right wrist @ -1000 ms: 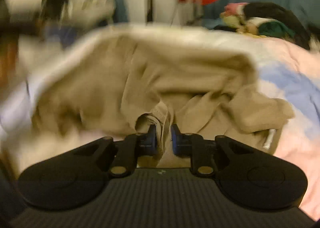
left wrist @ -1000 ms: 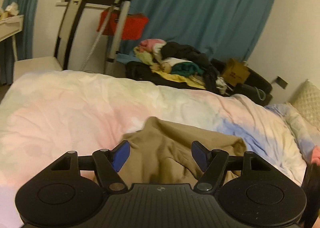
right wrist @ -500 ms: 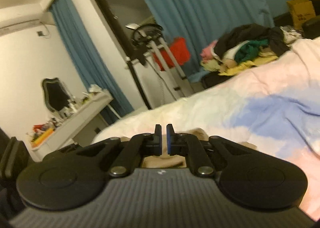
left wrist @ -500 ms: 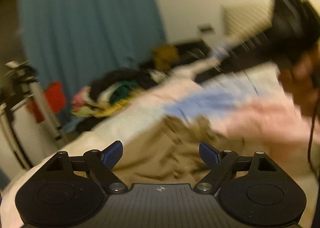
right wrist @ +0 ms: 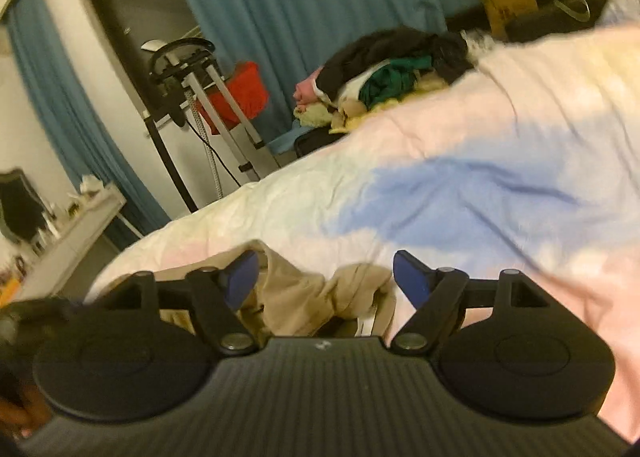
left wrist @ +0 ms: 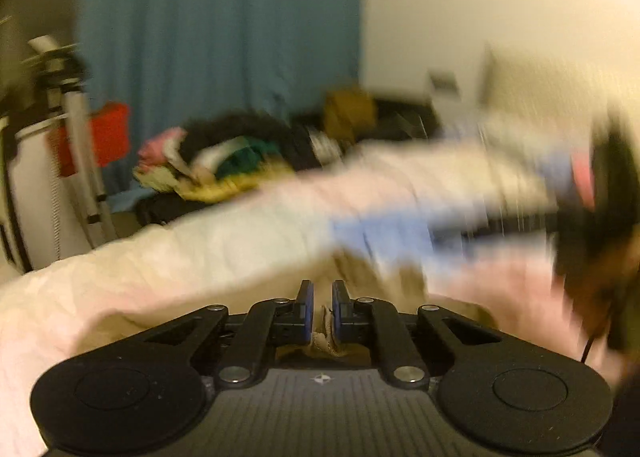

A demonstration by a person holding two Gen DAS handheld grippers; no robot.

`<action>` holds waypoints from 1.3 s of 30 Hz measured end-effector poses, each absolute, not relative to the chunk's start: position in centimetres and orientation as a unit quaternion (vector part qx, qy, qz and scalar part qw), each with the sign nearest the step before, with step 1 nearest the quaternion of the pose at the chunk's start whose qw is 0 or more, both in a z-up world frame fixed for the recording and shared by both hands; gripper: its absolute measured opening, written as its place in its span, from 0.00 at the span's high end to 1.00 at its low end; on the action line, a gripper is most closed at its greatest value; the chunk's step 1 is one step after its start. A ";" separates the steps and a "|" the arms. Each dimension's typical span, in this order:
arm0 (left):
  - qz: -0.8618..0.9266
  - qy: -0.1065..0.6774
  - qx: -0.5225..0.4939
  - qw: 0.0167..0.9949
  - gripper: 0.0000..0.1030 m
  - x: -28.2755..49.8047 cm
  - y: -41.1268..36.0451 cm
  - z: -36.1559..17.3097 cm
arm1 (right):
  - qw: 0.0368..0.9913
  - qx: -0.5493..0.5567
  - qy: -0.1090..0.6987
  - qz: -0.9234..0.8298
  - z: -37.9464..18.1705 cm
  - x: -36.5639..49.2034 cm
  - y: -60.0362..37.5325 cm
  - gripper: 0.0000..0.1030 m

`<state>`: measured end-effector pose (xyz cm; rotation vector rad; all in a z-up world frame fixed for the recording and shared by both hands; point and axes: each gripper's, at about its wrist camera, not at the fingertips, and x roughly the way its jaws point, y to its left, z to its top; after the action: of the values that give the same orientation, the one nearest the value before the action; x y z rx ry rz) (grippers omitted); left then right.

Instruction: Fold clothes

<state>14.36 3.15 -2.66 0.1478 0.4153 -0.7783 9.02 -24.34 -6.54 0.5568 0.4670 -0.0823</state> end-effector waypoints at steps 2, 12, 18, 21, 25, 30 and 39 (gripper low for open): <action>-0.352 0.181 -0.007 0.918 0.92 15.2 6.0 -0.8 | 0.925 0.284 0.249 -0.043 -7.4 9.3 -24.3 0.25; -0.163 0.086 -0.307 0.934 0.97 17.2 23.3 3.7 | 0.900 0.274 0.337 -0.044 -11.7 10.9 -20.0 0.25; 0.061 0.064 -0.218 0.972 1.00 16.7 30.0 3.9 | 0.927 0.265 0.266 -0.002 -9.2 10.3 -18.4 0.27; 0.109 0.111 -0.208 0.966 1.00 18.2 32.3 2.6 | 0.940 0.241 0.241 0.012 -8.2 10.2 -17.4 0.25; 0.105 0.185 -0.204 0.956 0.99 18.8 32.6 1.3 | 0.935 0.251 0.249 0.016 -8.7 11.1 -17.4 0.25; 0.017 0.225 -0.120 0.967 0.85 17.1 25.9 1.7 | 0.919 0.317 0.235 -0.028 -8.6 10.4 -19.8 0.25; -0.302 0.225 0.129 0.917 0.50 10.3 0.0 -1.9 | 0.881 0.384 0.254 -0.115 -9.7 8.0 -24.0 0.25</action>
<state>10.28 0.02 -1.93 0.2647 0.4631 -0.6207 8.01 -23.98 -9.71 0.7994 0.5283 -0.2397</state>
